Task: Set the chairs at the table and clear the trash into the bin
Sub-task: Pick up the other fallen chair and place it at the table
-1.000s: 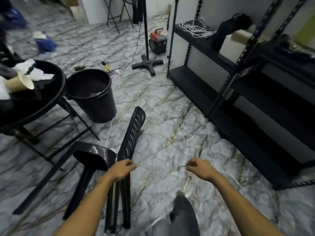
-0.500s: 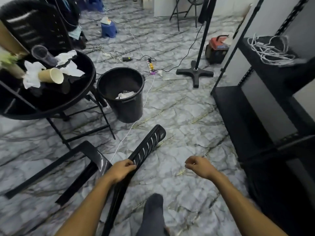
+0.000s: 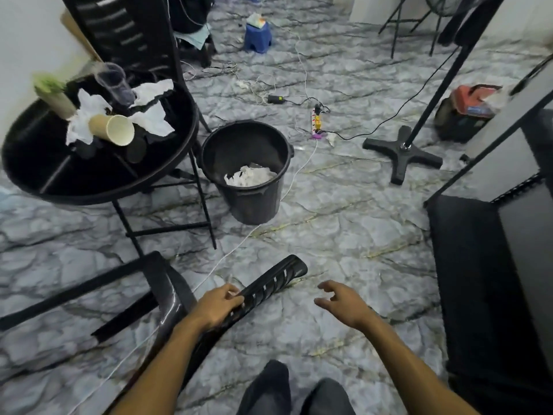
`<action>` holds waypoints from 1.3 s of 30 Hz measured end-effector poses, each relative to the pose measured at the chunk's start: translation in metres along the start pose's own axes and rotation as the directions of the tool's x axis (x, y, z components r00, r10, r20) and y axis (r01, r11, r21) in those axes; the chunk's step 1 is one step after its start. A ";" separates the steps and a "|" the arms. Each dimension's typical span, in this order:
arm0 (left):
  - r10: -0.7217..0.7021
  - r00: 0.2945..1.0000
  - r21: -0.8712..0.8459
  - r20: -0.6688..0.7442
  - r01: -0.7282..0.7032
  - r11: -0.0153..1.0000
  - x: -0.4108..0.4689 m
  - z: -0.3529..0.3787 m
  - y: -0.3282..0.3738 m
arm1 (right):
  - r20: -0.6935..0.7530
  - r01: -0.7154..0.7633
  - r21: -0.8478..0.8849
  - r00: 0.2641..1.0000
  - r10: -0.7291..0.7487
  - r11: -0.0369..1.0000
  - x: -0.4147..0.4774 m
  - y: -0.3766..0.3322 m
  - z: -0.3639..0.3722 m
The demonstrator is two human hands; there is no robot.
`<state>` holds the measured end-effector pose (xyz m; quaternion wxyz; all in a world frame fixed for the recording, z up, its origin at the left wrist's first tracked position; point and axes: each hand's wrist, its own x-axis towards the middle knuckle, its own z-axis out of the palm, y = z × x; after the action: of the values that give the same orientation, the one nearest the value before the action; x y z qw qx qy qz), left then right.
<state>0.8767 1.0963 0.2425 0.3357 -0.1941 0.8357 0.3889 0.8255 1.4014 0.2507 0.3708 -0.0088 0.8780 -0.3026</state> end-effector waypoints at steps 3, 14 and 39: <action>-0.052 0.998 -0.043 -0.019 0.052 0.998 0.021 0.003 0.008 | 0.060 0.049 -0.052 0.997 -0.046 0.997 0.038 -0.006 -0.020; -0.253 0.957 -0.327 -0.145 0.195 0.925 0.091 0.033 0.031 | 0.292 0.291 -0.170 0.927 -0.234 0.942 0.181 -0.010 -0.056; -0.291 0.940 -0.104 -0.177 0.276 0.955 0.299 0.136 -0.047 | 0.392 0.378 -0.113 0.867 -0.308 0.919 0.389 0.087 0.077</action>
<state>0.7511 1.1538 -0.0591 0.2991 -0.3617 0.8114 0.3484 0.6125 1.3385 -0.0889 0.4657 -0.2562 0.8016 -0.2737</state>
